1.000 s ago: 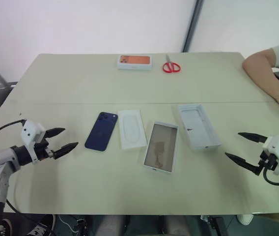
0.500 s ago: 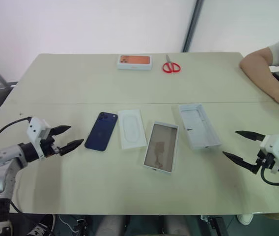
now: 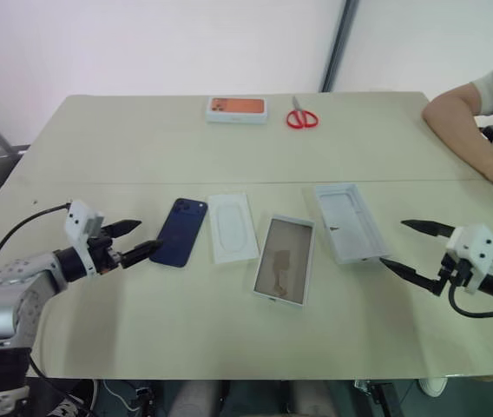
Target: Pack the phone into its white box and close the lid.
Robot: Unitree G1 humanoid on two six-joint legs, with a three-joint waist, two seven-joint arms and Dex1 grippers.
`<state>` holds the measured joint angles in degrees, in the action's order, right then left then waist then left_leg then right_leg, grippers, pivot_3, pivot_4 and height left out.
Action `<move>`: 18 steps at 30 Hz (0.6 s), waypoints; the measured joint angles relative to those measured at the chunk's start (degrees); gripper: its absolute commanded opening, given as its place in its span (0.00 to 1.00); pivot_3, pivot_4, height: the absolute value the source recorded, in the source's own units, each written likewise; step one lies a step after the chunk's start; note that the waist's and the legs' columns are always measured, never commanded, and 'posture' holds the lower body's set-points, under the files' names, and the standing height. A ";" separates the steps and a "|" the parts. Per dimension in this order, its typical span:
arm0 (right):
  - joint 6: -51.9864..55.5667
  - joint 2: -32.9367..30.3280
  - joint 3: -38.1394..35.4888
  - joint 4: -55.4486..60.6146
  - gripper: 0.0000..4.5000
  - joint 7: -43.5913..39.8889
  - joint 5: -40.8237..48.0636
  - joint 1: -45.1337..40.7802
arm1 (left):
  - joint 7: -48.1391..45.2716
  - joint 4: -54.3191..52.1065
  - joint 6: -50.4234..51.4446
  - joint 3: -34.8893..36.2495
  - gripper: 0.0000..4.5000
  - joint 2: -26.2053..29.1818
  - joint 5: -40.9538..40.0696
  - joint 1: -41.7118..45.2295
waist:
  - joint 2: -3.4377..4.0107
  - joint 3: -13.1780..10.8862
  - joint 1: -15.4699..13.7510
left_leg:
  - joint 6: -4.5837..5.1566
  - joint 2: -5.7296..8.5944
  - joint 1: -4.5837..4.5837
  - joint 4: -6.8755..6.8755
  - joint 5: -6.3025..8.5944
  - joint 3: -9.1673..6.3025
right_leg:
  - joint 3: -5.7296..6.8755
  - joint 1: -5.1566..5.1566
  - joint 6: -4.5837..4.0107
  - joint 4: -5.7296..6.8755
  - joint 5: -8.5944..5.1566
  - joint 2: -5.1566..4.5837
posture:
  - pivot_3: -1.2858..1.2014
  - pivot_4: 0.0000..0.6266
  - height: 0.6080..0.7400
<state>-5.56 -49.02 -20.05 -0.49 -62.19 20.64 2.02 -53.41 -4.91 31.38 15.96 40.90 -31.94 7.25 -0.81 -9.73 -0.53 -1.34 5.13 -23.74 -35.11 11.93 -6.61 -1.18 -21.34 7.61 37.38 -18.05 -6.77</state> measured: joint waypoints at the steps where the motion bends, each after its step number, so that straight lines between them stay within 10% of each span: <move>1: 0.37 0.00 0.47 0.52 1.00 0.06 0.01 -0.45 | 0.29 -0.69 0.92 -0.26 1.00 0.00 -0.09 0.01 | 0.00 0.00 0.00 | 0.00 0.00 0.00 0.00 0.00 0.00 | 0.00 0.00 0.00 0.00 0.00 0.00 | 0.52 0.24 1.00; 18: 3.72 2.14 8.92 4.65 1.00 2.73 -0.63 -8.84 | 29.80 -11.08 33.05 -3.19 1.00 -18.15 -16.54 8.53 | -0.03 -0.01 0.09 | -0.02 0.04 0.00 -0.07 -0.02 -0.01 | 0.03 0.01 0.04 0.12 0.01 0.14 | 0.52 0.24 1.00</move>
<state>-1.84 -46.88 -11.13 4.16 -59.45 20.01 -6.82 -23.61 -15.99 64.43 12.77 22.75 -48.48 15.77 -0.84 -9.74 -0.45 -1.36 5.16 -23.73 -35.18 11.91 -6.62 -1.15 -21.33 7.65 37.50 -18.03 -6.63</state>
